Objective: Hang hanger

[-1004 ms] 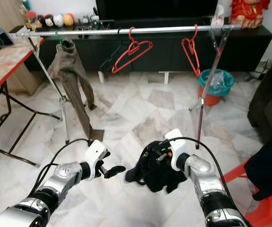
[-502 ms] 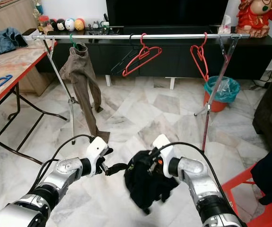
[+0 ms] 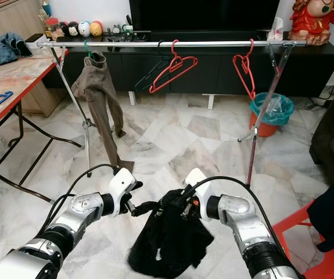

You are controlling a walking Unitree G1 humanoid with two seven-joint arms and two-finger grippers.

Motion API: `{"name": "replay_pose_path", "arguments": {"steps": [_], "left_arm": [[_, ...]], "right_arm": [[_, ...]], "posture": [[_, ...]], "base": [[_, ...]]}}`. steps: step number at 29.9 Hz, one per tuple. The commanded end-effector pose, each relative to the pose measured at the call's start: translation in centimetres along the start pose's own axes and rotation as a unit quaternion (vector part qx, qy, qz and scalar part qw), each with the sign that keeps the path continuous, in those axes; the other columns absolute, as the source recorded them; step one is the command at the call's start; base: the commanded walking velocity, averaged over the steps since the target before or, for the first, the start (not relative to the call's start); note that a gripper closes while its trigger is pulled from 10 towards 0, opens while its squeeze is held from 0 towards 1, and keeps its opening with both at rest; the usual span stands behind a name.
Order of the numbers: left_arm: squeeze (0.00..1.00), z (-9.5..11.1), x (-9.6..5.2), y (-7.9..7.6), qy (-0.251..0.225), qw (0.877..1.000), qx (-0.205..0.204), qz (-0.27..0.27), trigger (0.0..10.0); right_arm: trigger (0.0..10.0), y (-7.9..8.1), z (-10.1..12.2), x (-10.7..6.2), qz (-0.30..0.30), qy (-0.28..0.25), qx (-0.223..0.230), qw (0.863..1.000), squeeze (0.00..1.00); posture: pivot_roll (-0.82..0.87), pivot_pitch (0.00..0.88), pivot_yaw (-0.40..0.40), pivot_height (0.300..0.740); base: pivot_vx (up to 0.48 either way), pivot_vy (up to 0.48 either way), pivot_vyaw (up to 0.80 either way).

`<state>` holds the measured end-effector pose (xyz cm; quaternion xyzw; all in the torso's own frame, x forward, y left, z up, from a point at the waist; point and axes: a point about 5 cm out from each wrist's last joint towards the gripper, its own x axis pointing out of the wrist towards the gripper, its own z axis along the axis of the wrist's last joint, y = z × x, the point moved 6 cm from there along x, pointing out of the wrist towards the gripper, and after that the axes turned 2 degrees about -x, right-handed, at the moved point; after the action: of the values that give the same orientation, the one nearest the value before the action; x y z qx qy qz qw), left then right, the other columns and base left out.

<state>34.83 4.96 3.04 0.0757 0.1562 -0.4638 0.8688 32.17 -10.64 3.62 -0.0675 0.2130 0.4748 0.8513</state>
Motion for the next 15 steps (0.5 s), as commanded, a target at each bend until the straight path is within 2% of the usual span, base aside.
{"name": "replay_pose_path", "arguments": {"steps": [1, 7, 9, 15], "left_arm": [[1.0, 0.3, -0.3, 0.1, 0.0, 1.0, 0.016, -0.008, 10.0], [1.0, -0.2, -0.6, -1.0, 0.012, 0.998, 0.014, -0.063, 10.0], [1.0, -0.6, -0.8, -1.6, 0.023, 0.996, 0.015, -0.085, 10.0], [1.0, -0.4, -0.5, -1.6, 0.023, 0.996, 0.017, -0.081, 10.0]], "right_arm": [[10.0, -0.1, 1.6, 0.1, 0.002, -0.01, -0.027, 1.0, 0.0], [10.0, -0.6, 2.0, 0.2, -0.014, -0.003, -0.036, 0.999, 0.0], [10.0, -0.6, 3.0, 0.4, -0.013, -0.008, -0.045, 0.999, 0.0], [10.0, -0.1, 4.3, 0.3, -0.001, -0.016, -0.064, 0.998, 0.0]], "posture": [[-0.05, 0.011, 0.077, 0.74], [-0.04, 0.02, 0.077, 0.74], [-0.05, 0.022, 0.082, 0.74], [-0.05, 0.024, 0.085, 0.74]], "base": [[0.0, 0.0, 0.0], [0.0, 0.0, 0.0], [0.0, 0.0, 0.0], [0.0, 0.0, 0.0]]}}
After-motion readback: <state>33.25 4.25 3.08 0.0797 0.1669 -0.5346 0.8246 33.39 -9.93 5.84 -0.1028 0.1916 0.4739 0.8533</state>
